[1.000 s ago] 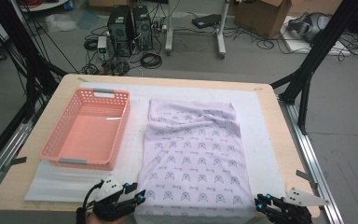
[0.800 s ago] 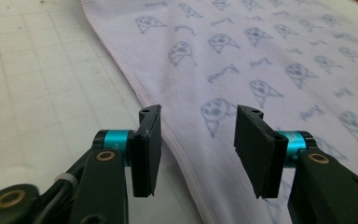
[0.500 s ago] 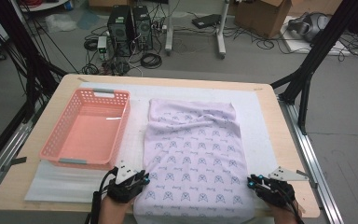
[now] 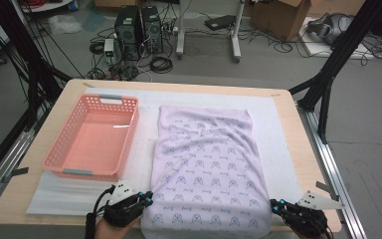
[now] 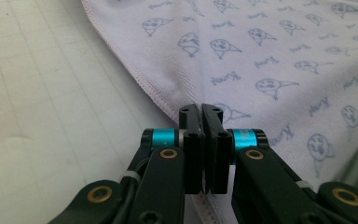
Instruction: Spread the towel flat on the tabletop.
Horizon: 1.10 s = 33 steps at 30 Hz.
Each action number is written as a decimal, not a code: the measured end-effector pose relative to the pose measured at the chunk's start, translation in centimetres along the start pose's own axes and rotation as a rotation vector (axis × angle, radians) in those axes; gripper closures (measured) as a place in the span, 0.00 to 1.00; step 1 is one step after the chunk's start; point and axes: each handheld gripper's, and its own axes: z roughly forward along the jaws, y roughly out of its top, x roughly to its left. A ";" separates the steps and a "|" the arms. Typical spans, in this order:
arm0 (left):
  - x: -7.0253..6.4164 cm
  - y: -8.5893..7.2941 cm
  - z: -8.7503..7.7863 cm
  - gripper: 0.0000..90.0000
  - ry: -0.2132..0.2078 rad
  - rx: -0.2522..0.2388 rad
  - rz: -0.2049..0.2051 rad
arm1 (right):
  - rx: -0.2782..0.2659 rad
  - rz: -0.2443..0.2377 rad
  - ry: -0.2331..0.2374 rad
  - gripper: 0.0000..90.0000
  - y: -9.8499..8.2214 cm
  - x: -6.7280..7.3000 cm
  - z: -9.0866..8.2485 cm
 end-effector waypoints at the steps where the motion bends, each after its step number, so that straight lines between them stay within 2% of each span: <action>1: -0.1 -0.2 -0.3 0.97 -0.004 0.001 0.000 | 0.001 0.004 0.006 0.99 -0.1 0.2 -0.3; 3: -0.3 -0.8 -0.9 0.96 -0.010 0.002 -0.005 | -0.002 -0.005 0.018 0.99 -0.5 0.6 -0.8; 5: -0.7 -1.3 -1.0 0.93 -0.005 -0.017 0.004 | 0.015 -0.010 0.031 0.98 -0.8 1.0 -1.0; 6: -0.7 -1.4 -0.7 0.83 -0.005 -0.039 0.013 | 0.022 -0.011 0.030 0.97 -0.9 1.0 -1.0; 7: -0.5 -1.2 -0.4 0.69 0.004 -0.048 0.012 | 0.026 0.007 0.028 0.85 -1.0 0.9 -0.7; 8: -0.3 -0.9 0.0 0.60 0.010 -0.055 -0.004 | 0.018 0.029 0.010 0.76 -0.9 0.7 -0.4; 9: -0.1 -0.6 0.2 0.57 0.010 -0.065 -0.015 | 0.014 0.042 0.005 0.75 -0.7 0.5 0.0; 12: 0.6 0.5 1.5 0.58 0.027 -0.059 -0.031 | 0.010 0.041 -0.040 0.72 0.3 0.1 1.4; 14: 1.0 0.7 2.3 0.61 0.034 -0.035 -0.037 | 0.013 0.057 -0.072 0.71 0.8 -0.3 2.1; 15: 1.1 0.7 2.7 0.63 0.033 -0.017 -0.053 | 0.014 0.073 -0.081 0.71 1.0 -0.6 2.6; 16: 1.1 0.5 3.0 0.67 0.034 -0.020 -0.045 | 0.029 0.075 -0.090 0.72 1.2 -0.8 3.1; 18: 1.1 0.4 3.0 0.74 0.043 -0.021 -0.038 | 0.073 0.075 -0.093 0.77 1.2 -1.0 4.1; 19: 1.1 0.4 2.9 0.81 0.045 -0.020 -0.035 | 0.066 0.069 -0.104 0.83 1.1 -0.9 4.1; 20: 1.2 0.3 2.9 0.87 0.052 -0.020 -0.035 | 0.071 0.071 -0.098 0.95 1.1 -0.9 4.0; 21: 1.2 0.3 2.8 0.92 0.048 -0.017 -0.044 | 0.072 0.075 -0.066 0.97 1.1 -1.1 3.9; 24: 1.0 0.3 2.6 0.95 0.047 -0.013 -0.044 | 0.081 0.055 -0.075 0.98 1.2 -1.0 3.8; 26: 0.6 0.2 2.3 0.96 0.038 -0.014 -0.045 | 0.077 0.049 -0.081 0.99 1.1 -1.0 3.5; 29: 0.2 0.1 2.1 0.94 0.045 -0.014 -0.033 | 0.068 0.066 -0.071 0.99 0.8 -1.4 2.6; 33: 0.4 0.2 1.8 0.69 0.074 -0.031 -0.046 | 0.075 0.076 -0.066 0.99 0.1 -1.5 1.6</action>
